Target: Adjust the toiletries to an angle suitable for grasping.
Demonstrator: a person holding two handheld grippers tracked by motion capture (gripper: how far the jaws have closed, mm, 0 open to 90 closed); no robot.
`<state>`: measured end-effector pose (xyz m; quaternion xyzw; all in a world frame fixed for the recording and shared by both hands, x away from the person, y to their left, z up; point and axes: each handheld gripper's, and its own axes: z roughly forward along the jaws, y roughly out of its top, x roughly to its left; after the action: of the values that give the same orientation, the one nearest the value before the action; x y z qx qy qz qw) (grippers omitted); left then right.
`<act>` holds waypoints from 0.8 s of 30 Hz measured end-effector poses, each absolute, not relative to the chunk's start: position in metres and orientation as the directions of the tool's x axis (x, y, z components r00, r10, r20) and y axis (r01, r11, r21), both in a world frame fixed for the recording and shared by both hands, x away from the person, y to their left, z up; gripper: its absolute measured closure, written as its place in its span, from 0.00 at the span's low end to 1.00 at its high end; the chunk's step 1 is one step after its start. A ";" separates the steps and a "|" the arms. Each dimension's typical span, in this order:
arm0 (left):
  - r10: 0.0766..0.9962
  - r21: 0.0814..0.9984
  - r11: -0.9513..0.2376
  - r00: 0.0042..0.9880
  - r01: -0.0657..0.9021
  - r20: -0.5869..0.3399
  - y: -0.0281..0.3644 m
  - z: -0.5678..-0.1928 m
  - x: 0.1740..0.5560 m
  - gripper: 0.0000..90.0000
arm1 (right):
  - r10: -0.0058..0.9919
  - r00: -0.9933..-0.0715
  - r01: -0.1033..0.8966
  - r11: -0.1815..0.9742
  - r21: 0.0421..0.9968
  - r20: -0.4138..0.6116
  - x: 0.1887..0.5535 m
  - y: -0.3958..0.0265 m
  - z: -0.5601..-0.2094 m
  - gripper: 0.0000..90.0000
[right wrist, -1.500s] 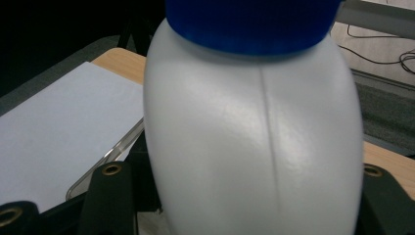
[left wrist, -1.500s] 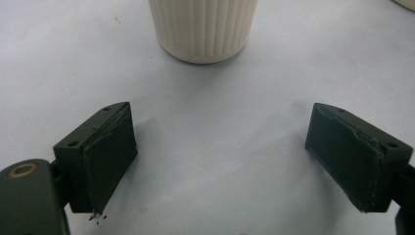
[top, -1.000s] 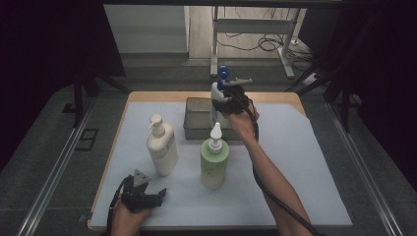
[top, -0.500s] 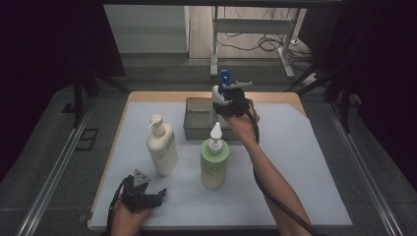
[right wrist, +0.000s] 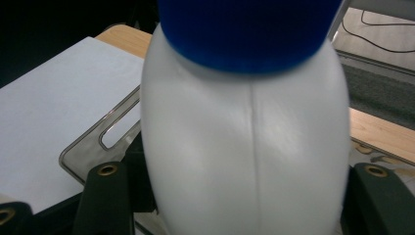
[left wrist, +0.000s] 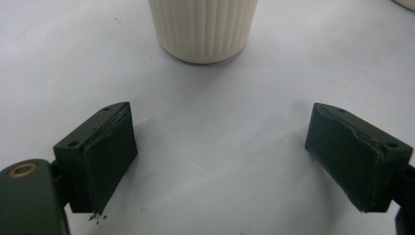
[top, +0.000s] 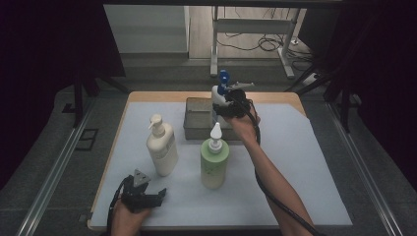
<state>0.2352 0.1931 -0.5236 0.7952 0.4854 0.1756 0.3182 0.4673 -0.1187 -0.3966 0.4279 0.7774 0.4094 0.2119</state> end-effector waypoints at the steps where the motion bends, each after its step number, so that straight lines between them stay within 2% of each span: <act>1: 0.884 0.677 -0.326 0.467 0.660 -0.030 0.193 -0.524 0.235 0.12 | 0.837 -0.547 0.491 0.300 0.818 0.021 0.467 -0.120 -0.397 0.41; 24: 0.883 0.678 -0.325 0.467 0.659 -0.031 0.193 -0.524 0.235 0.12 | 0.798 -0.599 0.499 0.305 0.811 0.068 0.443 -0.150 -0.406 0.46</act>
<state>0.2351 0.1930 -0.5237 0.7948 0.4853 0.1754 0.3194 0.4427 -0.1500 -0.4056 0.4115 0.7882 0.4219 0.1771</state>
